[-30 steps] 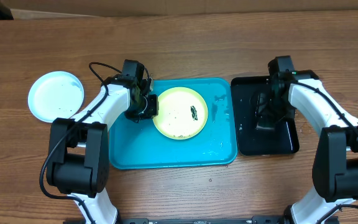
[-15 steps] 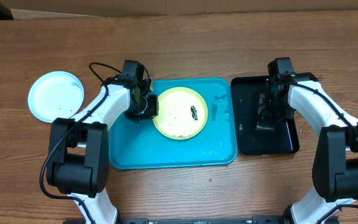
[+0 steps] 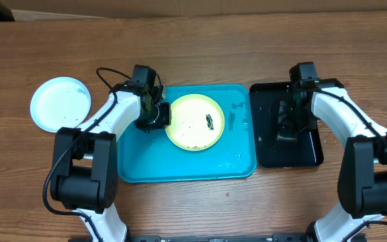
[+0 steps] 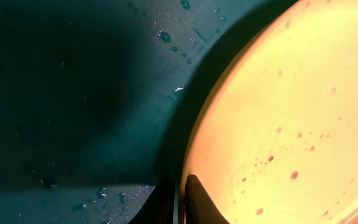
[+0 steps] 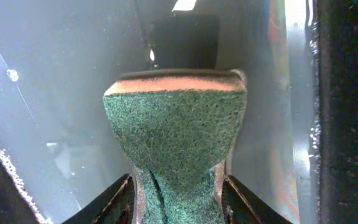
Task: Clean dirty plates on tray and stack at the side
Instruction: 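Reach the right gripper into the black tray and grasp the green sponge, then lift the sponge and move it left over the yellow plate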
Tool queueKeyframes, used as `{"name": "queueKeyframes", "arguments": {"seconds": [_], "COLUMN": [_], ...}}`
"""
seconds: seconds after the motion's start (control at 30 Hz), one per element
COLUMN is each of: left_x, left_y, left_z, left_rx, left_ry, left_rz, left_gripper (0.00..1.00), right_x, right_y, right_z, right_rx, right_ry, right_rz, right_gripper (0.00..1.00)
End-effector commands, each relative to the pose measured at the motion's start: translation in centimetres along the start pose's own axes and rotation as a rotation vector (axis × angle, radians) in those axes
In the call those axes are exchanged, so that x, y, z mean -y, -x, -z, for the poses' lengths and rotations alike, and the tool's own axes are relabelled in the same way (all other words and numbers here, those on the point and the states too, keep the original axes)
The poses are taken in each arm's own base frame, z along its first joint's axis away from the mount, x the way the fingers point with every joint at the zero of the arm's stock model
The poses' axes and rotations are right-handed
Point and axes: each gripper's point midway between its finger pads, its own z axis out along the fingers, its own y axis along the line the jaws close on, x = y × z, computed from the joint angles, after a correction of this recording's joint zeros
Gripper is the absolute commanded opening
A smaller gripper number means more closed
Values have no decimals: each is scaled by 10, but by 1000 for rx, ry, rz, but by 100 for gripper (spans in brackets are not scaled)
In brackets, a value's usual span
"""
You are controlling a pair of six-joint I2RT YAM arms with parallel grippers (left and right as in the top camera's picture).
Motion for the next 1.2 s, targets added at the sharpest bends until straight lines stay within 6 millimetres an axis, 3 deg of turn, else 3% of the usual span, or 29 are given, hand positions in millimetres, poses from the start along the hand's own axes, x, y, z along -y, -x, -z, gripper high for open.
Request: {"name": "queueKeyframes", "arguments": {"seconds": [0.0, 0.23, 0.33, 0.5, 0.53, 0.57, 0.63, 1.17], "left_x": [1, 1, 1, 2, 2, 2, 2, 2], "left_y": [-6, -6, -5, -1, -1, -1, -1, -1], "left_z": [-6, -6, -6, -6, -6, -6, -6, -6], "left_rx": [-21, -20, -17, -3, -3, -3, -2, -2], "left_ry": [0, 0, -1, -4, -4, -4, -5, -5], "left_rz": [-25, -25, -26, -29, -29, -29, -29, -29], "left_gripper": [11, 11, 13, 16, 14, 6, 4, 4], "right_x": [-2, -2, -2, -5, -6, -7, -7, -10], "right_y": [-5, -4, -2, 5, 7, 10, 13, 5], "right_z": [-3, -3, -3, 7, 10, 17, 23, 43], "right_rx": [-3, 3, 8, 21, 19, 19, 21, -22], "right_ry": [15, 17, 18, 22, 24, 24, 25, 22], "right_rz": [5, 31, 31, 49, 49, 50, 49, 54], "right_gripper": [45, 23, 4, 4, 4, 4, 4, 4]}}
